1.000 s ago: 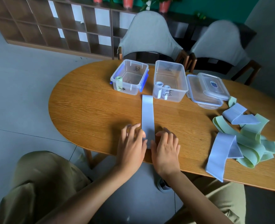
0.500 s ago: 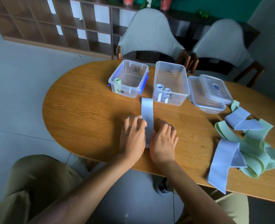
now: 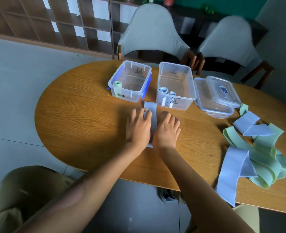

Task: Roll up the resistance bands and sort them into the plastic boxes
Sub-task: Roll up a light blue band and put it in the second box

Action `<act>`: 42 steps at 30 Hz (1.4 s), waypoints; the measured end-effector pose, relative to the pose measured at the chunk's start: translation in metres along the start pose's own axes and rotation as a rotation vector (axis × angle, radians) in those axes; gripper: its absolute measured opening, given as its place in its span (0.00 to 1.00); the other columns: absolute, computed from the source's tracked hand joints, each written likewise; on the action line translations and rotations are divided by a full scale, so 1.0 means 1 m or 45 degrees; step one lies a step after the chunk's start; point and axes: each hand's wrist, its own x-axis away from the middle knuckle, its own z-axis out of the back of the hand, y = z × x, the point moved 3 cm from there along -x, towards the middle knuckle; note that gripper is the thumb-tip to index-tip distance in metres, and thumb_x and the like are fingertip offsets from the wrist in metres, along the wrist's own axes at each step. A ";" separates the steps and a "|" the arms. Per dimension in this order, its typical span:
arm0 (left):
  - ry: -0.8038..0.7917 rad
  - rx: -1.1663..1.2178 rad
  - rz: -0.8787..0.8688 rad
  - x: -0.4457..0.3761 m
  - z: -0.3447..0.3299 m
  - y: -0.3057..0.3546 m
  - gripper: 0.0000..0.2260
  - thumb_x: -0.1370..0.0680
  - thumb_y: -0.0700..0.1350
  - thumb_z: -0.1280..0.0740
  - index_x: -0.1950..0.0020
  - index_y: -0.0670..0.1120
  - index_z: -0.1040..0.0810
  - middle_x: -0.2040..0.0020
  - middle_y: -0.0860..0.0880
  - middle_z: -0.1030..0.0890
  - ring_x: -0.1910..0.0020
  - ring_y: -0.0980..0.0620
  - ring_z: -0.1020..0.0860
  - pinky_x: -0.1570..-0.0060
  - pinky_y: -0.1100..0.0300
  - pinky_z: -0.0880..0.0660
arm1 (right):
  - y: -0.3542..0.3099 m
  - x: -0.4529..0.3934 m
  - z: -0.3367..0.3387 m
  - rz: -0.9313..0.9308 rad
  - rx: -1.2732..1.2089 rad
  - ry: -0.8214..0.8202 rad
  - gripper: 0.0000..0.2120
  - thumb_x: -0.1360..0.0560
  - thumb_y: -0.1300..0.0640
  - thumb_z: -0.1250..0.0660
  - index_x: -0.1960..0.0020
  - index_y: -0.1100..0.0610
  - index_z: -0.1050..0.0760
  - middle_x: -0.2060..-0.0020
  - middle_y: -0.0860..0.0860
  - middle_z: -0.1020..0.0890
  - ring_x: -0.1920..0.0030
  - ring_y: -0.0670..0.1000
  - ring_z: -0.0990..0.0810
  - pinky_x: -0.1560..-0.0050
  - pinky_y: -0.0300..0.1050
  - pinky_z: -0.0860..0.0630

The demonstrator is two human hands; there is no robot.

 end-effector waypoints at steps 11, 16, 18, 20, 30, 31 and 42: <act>0.124 0.453 0.201 -0.017 -0.003 -0.011 0.06 0.26 0.33 0.33 0.54 0.44 0.21 0.55 0.46 0.17 0.54 0.44 0.22 0.53 0.53 0.26 | -0.024 -0.019 0.004 0.119 0.287 0.089 0.19 0.21 0.61 0.47 0.31 0.58 0.34 0.35 0.58 0.25 0.32 0.60 0.30 0.39 0.54 0.31; 0.025 0.735 0.302 0.025 0.011 -0.012 0.13 0.26 0.29 0.33 0.48 0.44 0.20 0.49 0.48 0.17 0.47 0.50 0.23 0.49 0.69 0.30 | -0.023 -0.028 0.001 0.161 0.338 0.099 0.20 0.22 0.62 0.42 0.30 0.57 0.34 0.35 0.57 0.26 0.34 0.59 0.29 0.40 0.52 0.30; 0.004 0.727 0.189 0.047 0.019 -0.013 0.13 0.27 0.30 0.31 0.47 0.45 0.20 0.49 0.50 0.18 0.47 0.52 0.24 0.50 0.72 0.31 | -0.026 -0.030 0.001 0.171 0.351 0.096 0.21 0.22 0.62 0.43 0.29 0.57 0.35 0.35 0.58 0.26 0.33 0.59 0.30 0.41 0.52 0.30; -0.037 0.715 0.094 0.064 0.021 -0.014 0.13 0.27 0.34 0.28 0.46 0.47 0.21 0.49 0.52 0.18 0.47 0.54 0.24 0.48 0.66 0.25 | -0.027 -0.033 -0.001 0.182 0.347 0.090 0.21 0.22 0.62 0.43 0.29 0.57 0.35 0.35 0.58 0.26 0.32 0.60 0.30 0.40 0.53 0.30; -0.038 0.606 -0.007 0.062 0.023 -0.015 0.10 0.28 0.36 0.24 0.52 0.46 0.21 0.55 0.52 0.20 0.54 0.52 0.23 0.55 0.67 0.35 | 0.000 -0.031 0.007 -0.108 -0.637 0.025 0.15 0.25 0.68 0.40 0.40 0.57 0.29 0.53 0.52 0.20 0.48 0.57 0.21 0.53 0.46 0.28; -0.030 0.605 -0.015 0.062 0.024 -0.015 0.10 0.28 0.36 0.24 0.52 0.46 0.21 0.56 0.52 0.20 0.54 0.51 0.23 0.55 0.67 0.35 | 0.006 -0.027 0.012 -0.216 -0.790 0.016 0.13 0.23 0.66 0.39 0.41 0.56 0.28 0.57 0.48 0.20 0.51 0.55 0.19 0.55 0.45 0.27; 0.084 0.598 -0.035 0.081 0.034 -0.014 0.12 0.31 0.33 0.22 0.53 0.44 0.18 0.57 0.51 0.18 0.58 0.52 0.20 0.56 0.67 0.30 | 0.041 0.056 0.048 -0.363 -1.239 -0.129 0.08 0.20 0.66 0.39 0.47 0.55 0.25 0.58 0.51 0.13 0.57 0.48 0.13 0.47 0.51 0.17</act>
